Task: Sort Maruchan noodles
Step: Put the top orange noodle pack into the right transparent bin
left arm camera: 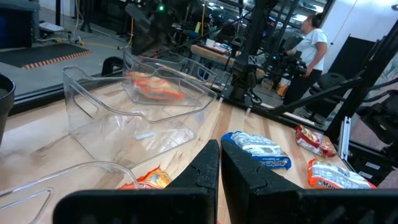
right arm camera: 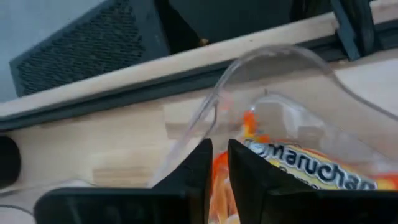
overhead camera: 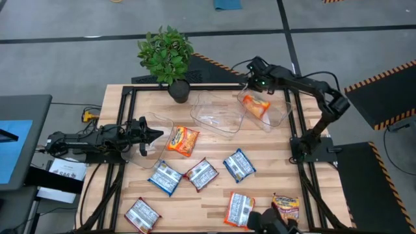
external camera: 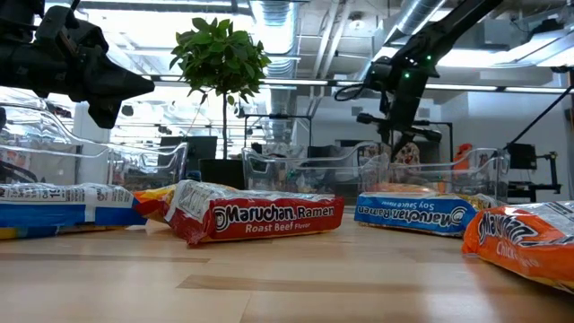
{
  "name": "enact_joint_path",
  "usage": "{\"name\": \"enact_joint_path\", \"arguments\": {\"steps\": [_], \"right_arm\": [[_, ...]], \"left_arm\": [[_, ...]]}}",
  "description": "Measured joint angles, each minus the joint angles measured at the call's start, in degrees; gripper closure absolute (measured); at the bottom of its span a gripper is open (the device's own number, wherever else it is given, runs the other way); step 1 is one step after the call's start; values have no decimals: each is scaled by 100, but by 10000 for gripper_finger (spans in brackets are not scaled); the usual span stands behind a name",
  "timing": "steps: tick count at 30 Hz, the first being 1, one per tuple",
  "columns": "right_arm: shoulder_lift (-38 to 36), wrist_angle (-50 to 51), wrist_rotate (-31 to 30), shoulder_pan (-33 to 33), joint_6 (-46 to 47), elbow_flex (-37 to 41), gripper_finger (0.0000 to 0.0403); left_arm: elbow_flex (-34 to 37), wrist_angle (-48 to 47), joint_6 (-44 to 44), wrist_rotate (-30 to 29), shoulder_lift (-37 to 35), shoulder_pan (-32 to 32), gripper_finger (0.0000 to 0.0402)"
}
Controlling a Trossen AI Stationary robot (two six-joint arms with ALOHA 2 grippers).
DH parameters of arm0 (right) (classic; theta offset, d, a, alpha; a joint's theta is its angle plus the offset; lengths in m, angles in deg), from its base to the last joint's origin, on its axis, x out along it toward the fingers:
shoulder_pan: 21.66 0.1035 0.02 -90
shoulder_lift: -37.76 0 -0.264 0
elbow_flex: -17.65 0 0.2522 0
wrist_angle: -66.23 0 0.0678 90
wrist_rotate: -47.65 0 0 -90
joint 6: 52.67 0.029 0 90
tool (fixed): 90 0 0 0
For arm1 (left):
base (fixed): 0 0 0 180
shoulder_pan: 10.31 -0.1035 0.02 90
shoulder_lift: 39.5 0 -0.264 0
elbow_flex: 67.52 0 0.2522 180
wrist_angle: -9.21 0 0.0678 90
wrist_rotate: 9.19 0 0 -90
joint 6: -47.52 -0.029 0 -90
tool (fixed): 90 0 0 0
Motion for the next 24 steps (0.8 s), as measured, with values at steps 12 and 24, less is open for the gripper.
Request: {"name": "enact_joint_path", "arguments": {"steps": [12,24], "right_arm": [[-190,-376,121,-6,-114,0,185],[-1254,-490,194,194,-405,0,148]], "left_arm": [[0,-1,0,0,0,-1,401],[0,-1,0,0,2,-1,401]]}}
